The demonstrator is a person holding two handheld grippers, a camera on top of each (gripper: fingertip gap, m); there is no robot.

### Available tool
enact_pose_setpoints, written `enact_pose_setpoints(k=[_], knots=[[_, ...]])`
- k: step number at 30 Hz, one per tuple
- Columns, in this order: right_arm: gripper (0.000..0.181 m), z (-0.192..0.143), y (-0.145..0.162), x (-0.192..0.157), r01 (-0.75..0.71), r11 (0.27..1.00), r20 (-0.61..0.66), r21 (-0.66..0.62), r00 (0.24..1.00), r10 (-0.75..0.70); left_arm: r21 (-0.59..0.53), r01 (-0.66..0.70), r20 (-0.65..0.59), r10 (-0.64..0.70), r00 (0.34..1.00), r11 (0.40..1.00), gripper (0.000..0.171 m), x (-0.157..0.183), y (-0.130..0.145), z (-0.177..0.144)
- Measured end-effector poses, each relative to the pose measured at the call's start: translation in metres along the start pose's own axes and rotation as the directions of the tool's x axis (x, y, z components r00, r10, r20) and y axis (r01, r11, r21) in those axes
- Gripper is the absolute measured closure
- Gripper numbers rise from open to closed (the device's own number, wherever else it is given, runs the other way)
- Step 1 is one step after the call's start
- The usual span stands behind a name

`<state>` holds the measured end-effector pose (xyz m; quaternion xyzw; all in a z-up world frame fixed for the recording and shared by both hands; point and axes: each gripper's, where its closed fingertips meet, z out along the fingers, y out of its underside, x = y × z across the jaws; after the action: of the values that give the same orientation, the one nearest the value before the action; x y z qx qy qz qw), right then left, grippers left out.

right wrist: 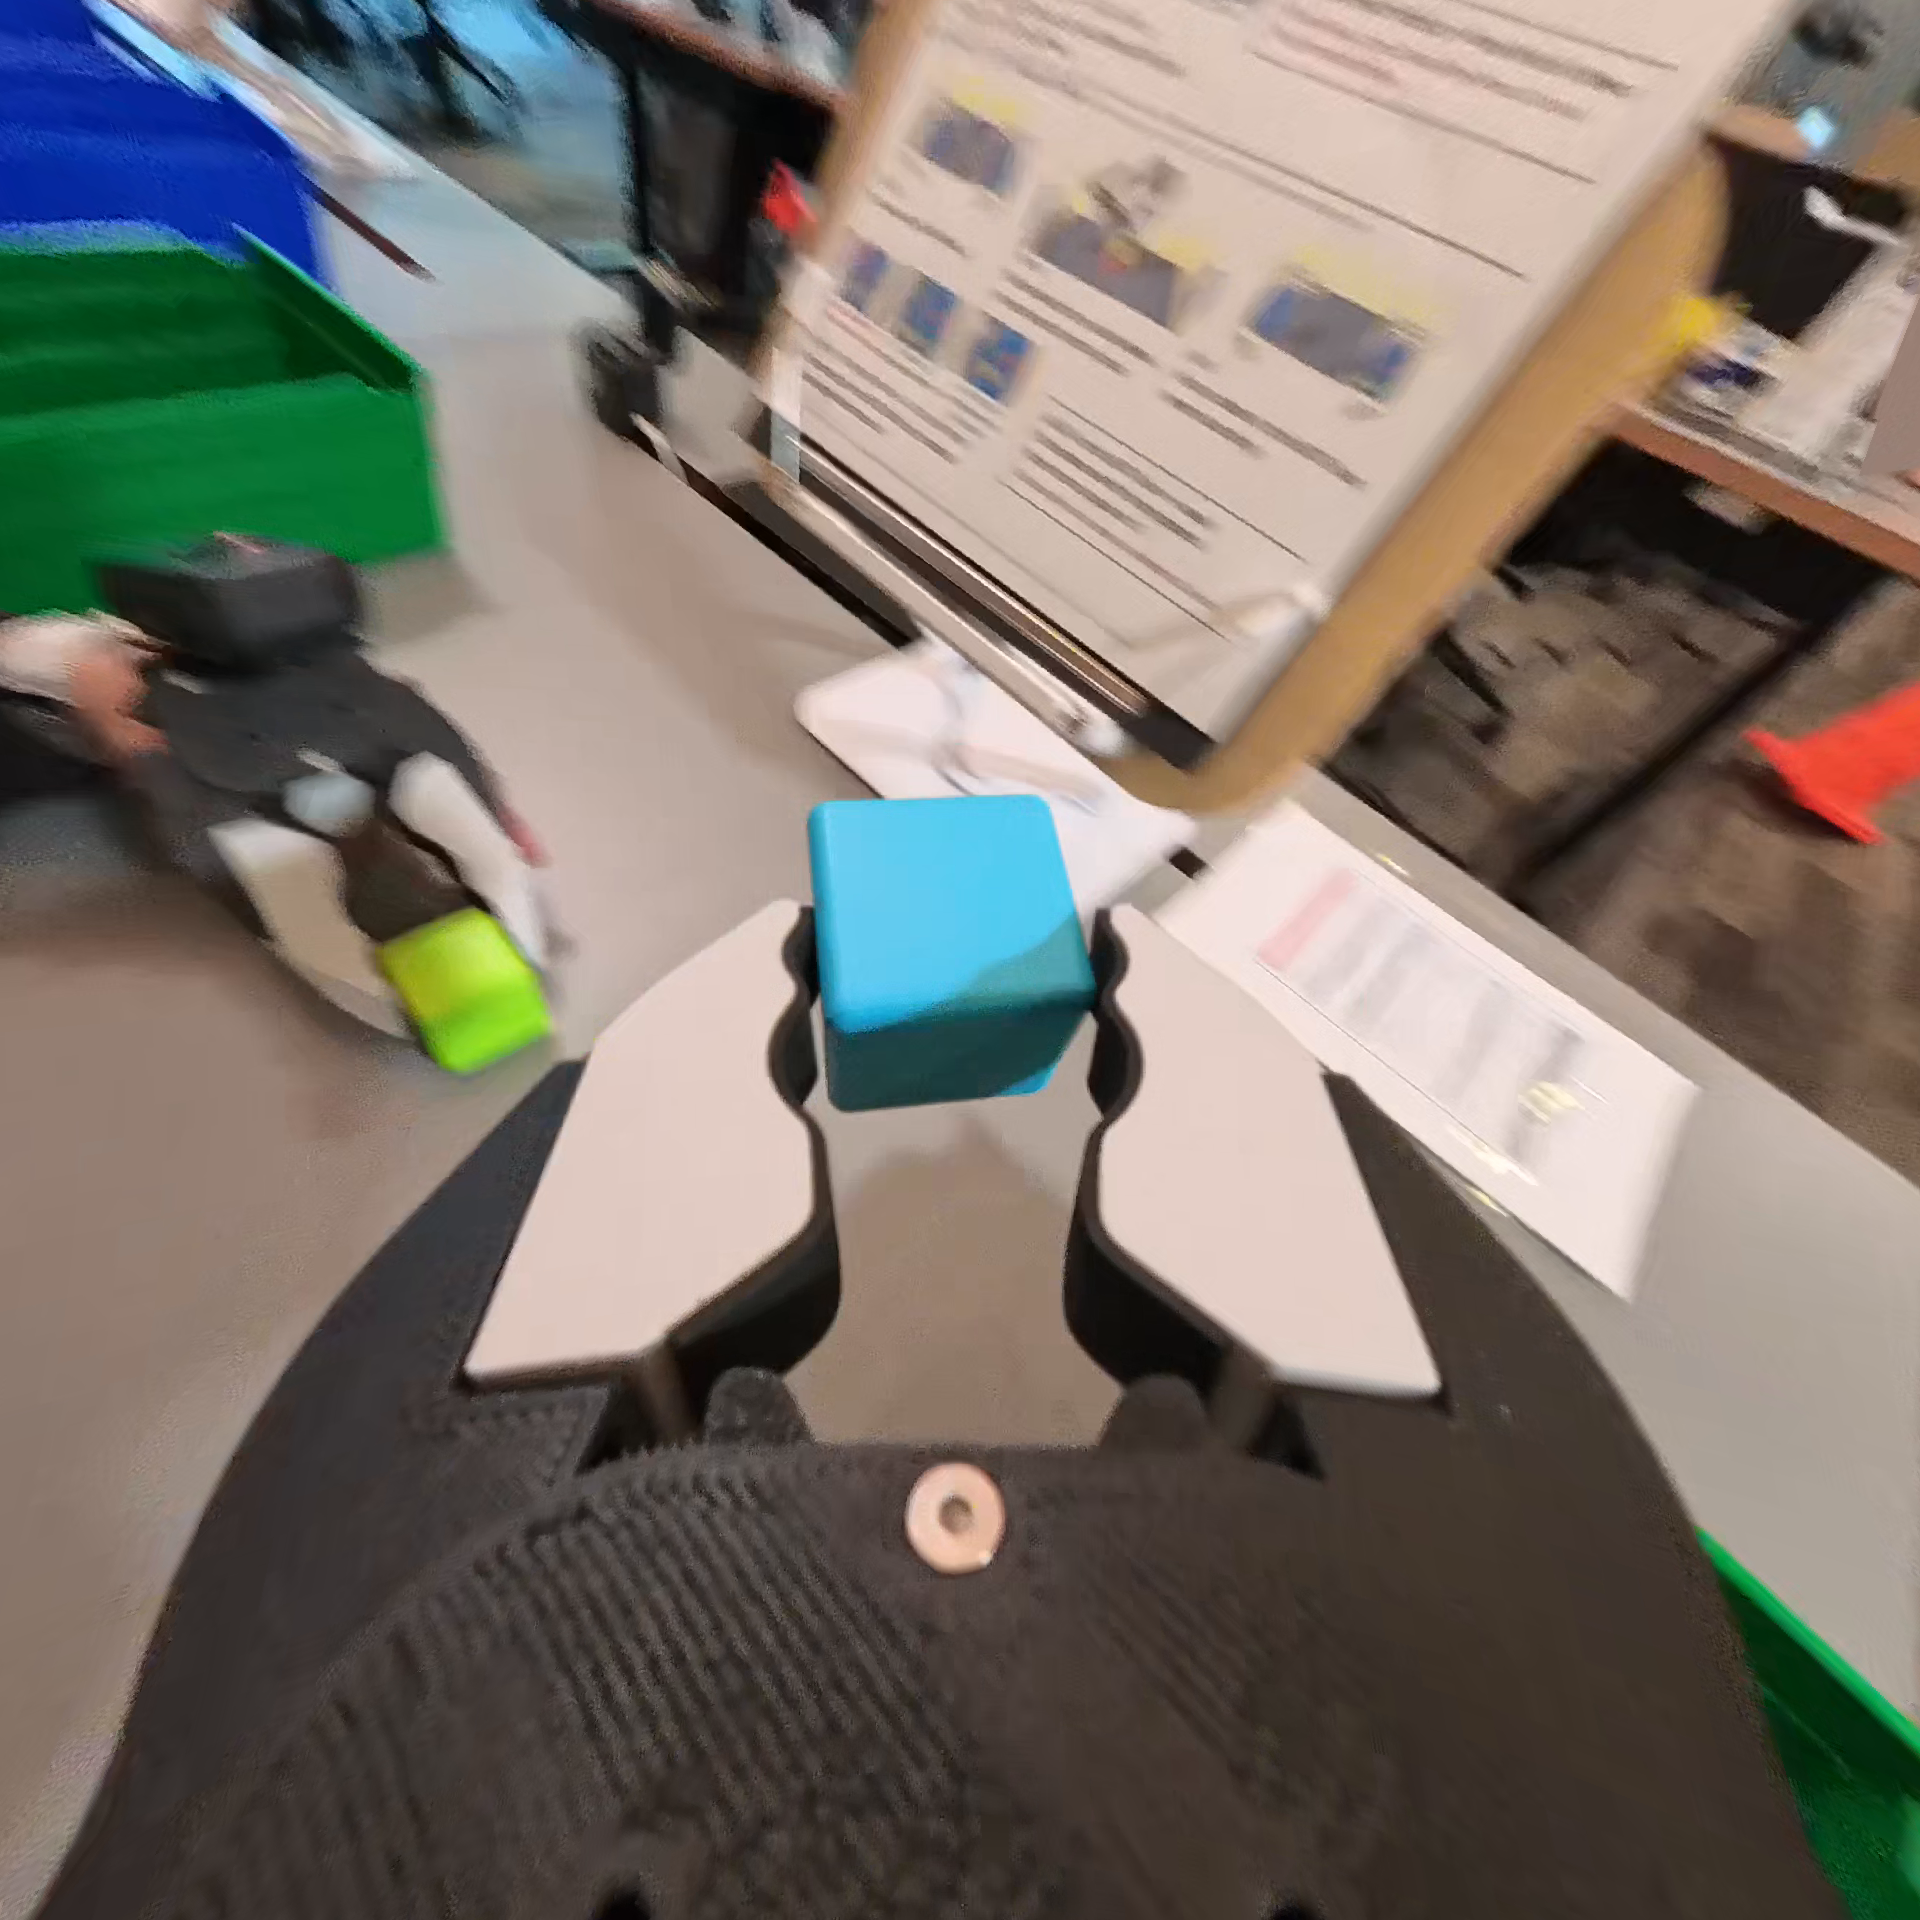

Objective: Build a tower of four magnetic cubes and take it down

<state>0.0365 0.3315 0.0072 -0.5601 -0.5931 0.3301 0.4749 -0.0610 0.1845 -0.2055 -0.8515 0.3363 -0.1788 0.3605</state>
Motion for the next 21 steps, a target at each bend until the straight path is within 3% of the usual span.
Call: enact_pose_setpoints(k=[4,6,10,13,17,21], knots=[[0.130,-0.042,0.043,0.086,-0.036,0.969,-0.186,-0.243,0.983,-0.010,0.000,0.001,-0.001,-0.001,1.000,1.000,0.120,0.000,0.000,0.000],[0.130,-0.059,0.082,0.118,-0.115,0.906,-0.231,-0.407,0.973,0.019,0.000,0.000,0.000,0.000,1.000,1.000,0.120,0.000,0.000,0.000],[0.129,-0.088,0.181,0.159,-0.251,0.600,-0.315,-0.760,0.949,-0.002,0.000,0.001,-0.001,-0.001,1.000,1.000,0.119,0.000,0.000,0.000],[0.130,-0.087,0.225,0.164,-0.276,0.420,-0.301,-0.865,0.954,0.006,0.000,0.001,-0.001,-0.001,1.000,1.000,0.119,0.000,0.000,0.000],[0.130,-0.078,0.260,0.176,-0.244,0.253,-0.266,-0.936,0.962,-0.057,0.000,0.001,-0.001,-0.001,1.000,1.000,0.119,0.000,0.000,0.000],[0.129,-0.068,0.272,0.182,-0.230,0.188,-0.245,-0.955,0.967,-0.063,0.000,0.000,-0.001,0.000,1.000,1.000,0.119,0.000,0.000,0.000]])
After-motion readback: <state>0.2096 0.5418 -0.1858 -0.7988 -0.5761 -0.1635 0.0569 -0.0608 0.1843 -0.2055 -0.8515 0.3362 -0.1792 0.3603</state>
